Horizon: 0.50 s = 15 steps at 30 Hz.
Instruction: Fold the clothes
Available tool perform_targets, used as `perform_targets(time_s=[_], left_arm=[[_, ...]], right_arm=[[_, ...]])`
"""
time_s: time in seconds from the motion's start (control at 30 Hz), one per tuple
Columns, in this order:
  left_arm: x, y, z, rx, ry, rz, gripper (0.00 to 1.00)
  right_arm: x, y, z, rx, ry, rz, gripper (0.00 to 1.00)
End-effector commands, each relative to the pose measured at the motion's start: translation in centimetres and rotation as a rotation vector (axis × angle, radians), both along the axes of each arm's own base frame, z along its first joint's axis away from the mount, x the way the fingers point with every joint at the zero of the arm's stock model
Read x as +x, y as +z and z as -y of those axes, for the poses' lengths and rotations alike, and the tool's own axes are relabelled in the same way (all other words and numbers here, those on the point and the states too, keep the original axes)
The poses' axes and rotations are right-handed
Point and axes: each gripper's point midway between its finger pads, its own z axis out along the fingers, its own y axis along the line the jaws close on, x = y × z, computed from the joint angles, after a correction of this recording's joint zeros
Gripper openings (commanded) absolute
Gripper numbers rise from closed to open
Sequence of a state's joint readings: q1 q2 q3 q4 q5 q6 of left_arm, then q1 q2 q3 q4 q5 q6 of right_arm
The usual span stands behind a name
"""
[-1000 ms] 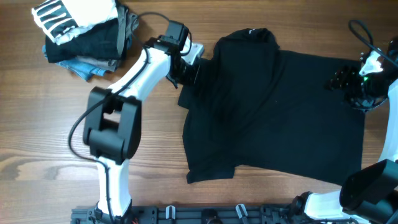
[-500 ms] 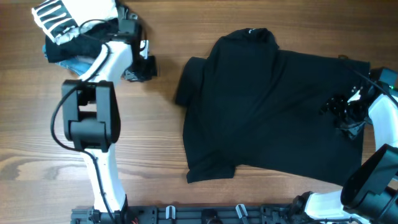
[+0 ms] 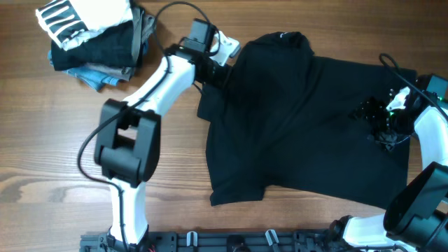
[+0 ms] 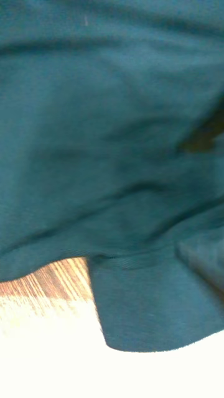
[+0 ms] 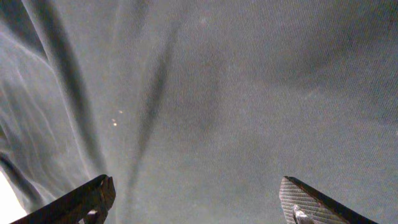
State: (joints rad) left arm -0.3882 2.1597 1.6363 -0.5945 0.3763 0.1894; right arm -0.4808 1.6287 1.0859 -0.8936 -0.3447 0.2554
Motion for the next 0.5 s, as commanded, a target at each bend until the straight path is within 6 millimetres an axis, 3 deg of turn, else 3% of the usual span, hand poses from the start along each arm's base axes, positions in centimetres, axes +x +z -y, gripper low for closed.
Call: perform_targets(time_s=[0.0, 0.07, 0.1, 0.17, 0.27, 0.33, 0.4, 0.47], left_arm=[[-0.4, -5.6, -0.2, 0.101, -0.009, -0.046, 0.04], [-0.2, -7.5, -1.4, 0.143, 0.032, -0.069, 0.04], [0.7, -8.3, -3.5, 0.204, 0.135, -0.074, 0.04], [2.8, -8.9, -9.7, 0.320, 0.393, -0.078, 0.04], [3.8, -9.0, -15.2, 0.332, 0.525, -0.111, 0.04], [3.6, -8.9, -17.1, 0.311, 0.565, -0.153, 0.04], [3.2, -8.4, -16.7, 0.259, 0.544, -0.184, 0.06], [3.3, -7.2, -16.2, 0.247, 0.536, -0.168, 0.10]], right_arm=[[-0.2, -0.1, -0.6, 0.023, 0.022, 0.002, 0.90], [-0.3, -0.1, -0.6, 0.025, 0.022, -0.002, 0.90], [-0.4, -0.2, -0.7, 0.028, 0.022, -0.008, 0.90], [-0.5, -0.2, -0.7, 0.029, 0.022, -0.013, 0.91], [-1.4, -0.5, -0.3, 0.002, 0.002, -0.061, 0.93], [-3.1, -1.4, 1.1, -0.070, -0.101, -0.165, 0.94], [-3.8, -2.3, 1.0, -0.075, -0.106, -0.188, 0.89], [-5.6, -3.7, 0.5, -0.069, -0.124, -0.247, 0.91]])
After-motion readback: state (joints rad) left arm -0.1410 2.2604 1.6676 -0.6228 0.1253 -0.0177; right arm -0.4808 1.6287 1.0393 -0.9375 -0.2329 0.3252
